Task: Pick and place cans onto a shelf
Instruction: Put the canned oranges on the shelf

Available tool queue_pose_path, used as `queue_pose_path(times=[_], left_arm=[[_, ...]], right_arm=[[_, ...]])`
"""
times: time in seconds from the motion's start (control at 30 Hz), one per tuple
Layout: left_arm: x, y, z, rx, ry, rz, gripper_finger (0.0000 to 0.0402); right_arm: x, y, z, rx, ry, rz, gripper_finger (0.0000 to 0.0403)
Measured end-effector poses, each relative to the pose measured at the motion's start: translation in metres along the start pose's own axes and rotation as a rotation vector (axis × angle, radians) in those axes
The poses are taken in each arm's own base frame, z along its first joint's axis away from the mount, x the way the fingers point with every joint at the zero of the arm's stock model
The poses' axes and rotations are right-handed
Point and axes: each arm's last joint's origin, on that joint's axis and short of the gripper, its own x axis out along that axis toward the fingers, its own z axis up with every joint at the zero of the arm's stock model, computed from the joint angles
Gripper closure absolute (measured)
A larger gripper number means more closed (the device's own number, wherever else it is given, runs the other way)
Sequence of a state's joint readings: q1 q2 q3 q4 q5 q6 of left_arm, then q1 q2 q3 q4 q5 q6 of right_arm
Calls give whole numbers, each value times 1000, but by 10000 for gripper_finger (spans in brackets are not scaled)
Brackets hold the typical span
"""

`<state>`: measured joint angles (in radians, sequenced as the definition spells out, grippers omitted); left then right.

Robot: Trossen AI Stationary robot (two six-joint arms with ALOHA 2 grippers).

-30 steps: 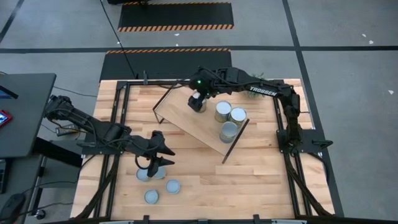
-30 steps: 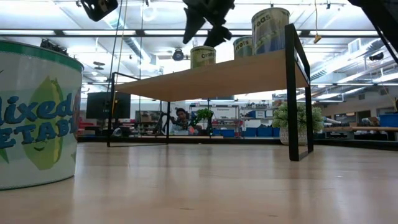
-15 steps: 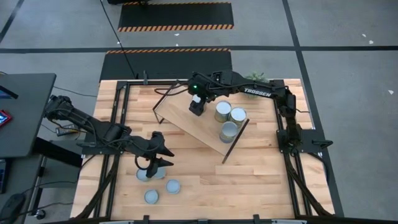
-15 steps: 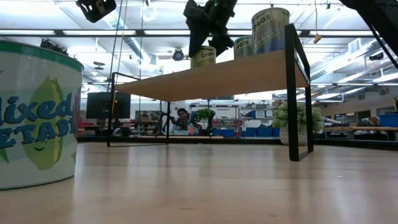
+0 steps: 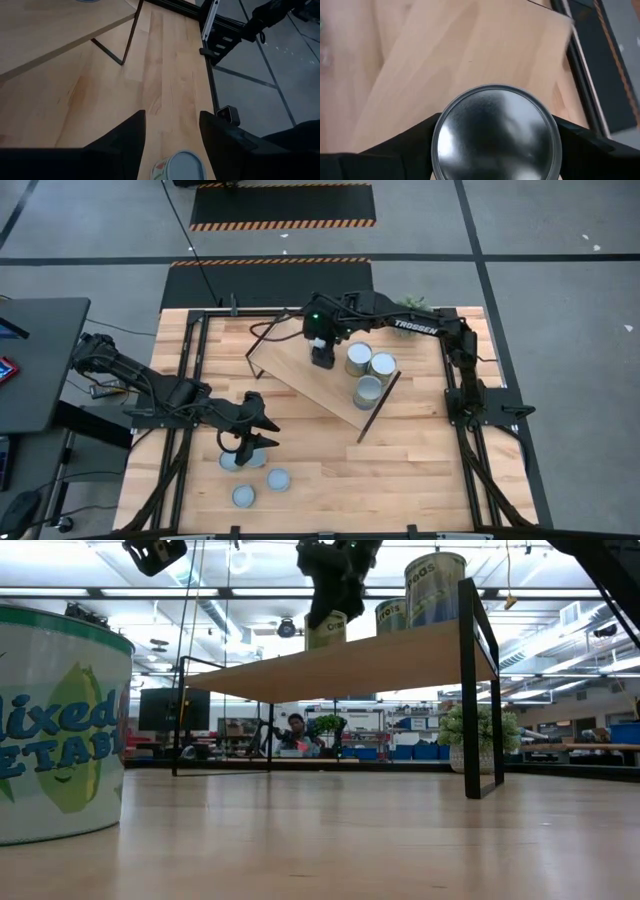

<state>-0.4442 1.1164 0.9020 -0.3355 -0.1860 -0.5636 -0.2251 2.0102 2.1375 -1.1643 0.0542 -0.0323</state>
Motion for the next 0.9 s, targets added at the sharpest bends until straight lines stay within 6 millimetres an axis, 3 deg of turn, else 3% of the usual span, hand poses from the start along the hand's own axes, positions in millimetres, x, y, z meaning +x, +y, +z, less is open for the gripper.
queue_pose_path(times=[0.37, 0.73, 0.9], left_arm=[[0, 0, 0, 0, 0, 0, 209], [0, 0, 0, 0, 0, 0, 209], [0, 0, 0, 0, 0, 0, 209]], right_arm=[[-1, -2, -1, -393, -9, 89, 72], [2, -1, -5, -328, 31, 106, 9], [-5, 0, -5, -281, 50, 82, 12]])
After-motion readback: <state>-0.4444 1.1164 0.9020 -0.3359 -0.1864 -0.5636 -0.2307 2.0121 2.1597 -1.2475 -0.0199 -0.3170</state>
